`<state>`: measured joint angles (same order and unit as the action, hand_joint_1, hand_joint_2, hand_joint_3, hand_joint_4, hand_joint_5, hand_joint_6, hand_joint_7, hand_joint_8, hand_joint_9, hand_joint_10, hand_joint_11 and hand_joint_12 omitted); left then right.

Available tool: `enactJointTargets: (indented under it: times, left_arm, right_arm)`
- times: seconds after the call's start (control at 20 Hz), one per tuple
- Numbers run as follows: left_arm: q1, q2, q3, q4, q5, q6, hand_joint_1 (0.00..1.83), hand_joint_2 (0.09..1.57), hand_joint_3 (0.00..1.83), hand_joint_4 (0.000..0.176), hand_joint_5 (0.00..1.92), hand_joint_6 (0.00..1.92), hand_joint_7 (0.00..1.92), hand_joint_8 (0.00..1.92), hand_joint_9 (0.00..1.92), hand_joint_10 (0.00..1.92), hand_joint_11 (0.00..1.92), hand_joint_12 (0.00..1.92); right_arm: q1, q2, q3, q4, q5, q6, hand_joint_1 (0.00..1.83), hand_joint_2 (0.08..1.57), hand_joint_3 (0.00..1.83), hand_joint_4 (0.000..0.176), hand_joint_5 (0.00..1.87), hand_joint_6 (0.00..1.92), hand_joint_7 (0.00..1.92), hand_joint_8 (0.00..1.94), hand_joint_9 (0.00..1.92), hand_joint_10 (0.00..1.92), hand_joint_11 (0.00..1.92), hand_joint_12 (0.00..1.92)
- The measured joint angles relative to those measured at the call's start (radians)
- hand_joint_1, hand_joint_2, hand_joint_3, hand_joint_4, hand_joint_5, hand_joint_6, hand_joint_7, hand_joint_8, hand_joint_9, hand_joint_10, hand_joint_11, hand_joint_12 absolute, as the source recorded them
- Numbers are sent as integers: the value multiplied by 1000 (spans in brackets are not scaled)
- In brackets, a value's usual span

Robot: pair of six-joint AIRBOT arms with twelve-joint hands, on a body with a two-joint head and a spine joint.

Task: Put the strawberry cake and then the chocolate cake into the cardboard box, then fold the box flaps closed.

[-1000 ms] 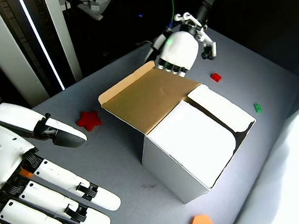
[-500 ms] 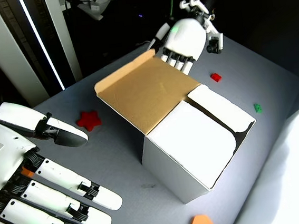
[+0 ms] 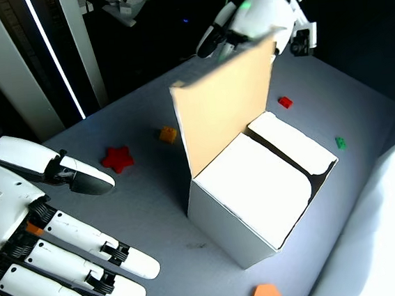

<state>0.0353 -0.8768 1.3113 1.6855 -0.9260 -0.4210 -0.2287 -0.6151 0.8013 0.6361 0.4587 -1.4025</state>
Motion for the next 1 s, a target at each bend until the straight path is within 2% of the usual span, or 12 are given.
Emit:
enactJointTargets:
  times: [0.15, 0.35, 0.5, 0.6, 0.7, 0.8, 1.0]
  left_arm:
    - [-21, -53, 63, 9, -15, -3, 64, 1265, 0, 15, 269, 2, 317, 1, 372, 2, 0, 1157]
    - [-45, -175, 229, 22, -20, -2, 66, 1265, 0, 14, 285, 3, 329, 0, 383, 2, 0, 1170]
    - [-47, -290, 389, 24, -27, -3, 90, 1262, 0, 17, 294, 5, 327, 0, 389, 3, 0, 1172]
    - [-45, -348, 472, 24, -29, -3, 86, 1260, 0, 22, 298, 6, 321, 1, 390, 3, 0, 1173]
    - [-31, -409, 554, 16, -32, -3, 90, 1257, 0, 18, 289, 1, 312, 0, 378, 1, 0, 1154]
    - [-6, -432, 586, 23, -37, -3, 93, 1256, 0, 18, 293, 2, 319, 3, 384, 4, 0, 1154]
    - [31, -425, 572, -7, -30, 1, 82, 1261, 1, 20, 284, 2, 321, 2, 372, 0, 0, 1151]
  right_arm:
    - [0, 0, 0, 1, 0, 0, 0, 1306, 0, 0, 164, 10, 213, 2, 69, 497, 0, 1225]
    - [0, -2, 0, 0, 1, 0, 0, 1307, 0, 0, 162, 7, 233, 8, 91, 499, 0, 1218]
    - [0, -2, 0, -1, 2, 0, 0, 1308, 0, 0, 171, 9, 234, 4, 100, 508, 0, 1272]
    - [0, -2, 0, -1, 3, 0, 0, 1310, 0, 0, 162, 4, 222, 1, 81, 507, 0, 1238]
    - [0, -2, 0, 0, 5, 0, 0, 1306, 0, 0, 149, 0, 221, 2, 78, 509, 0, 1228]
    - [0, -4, 0, -1, 7, 0, 0, 1304, 0, 0, 160, 5, 222, 2, 77, 506, 0, 1245]
    - [0, -4, 0, -4, 7, 0, 0, 1307, 0, 0, 179, 11, 232, 4, 86, 511, 0, 1273]
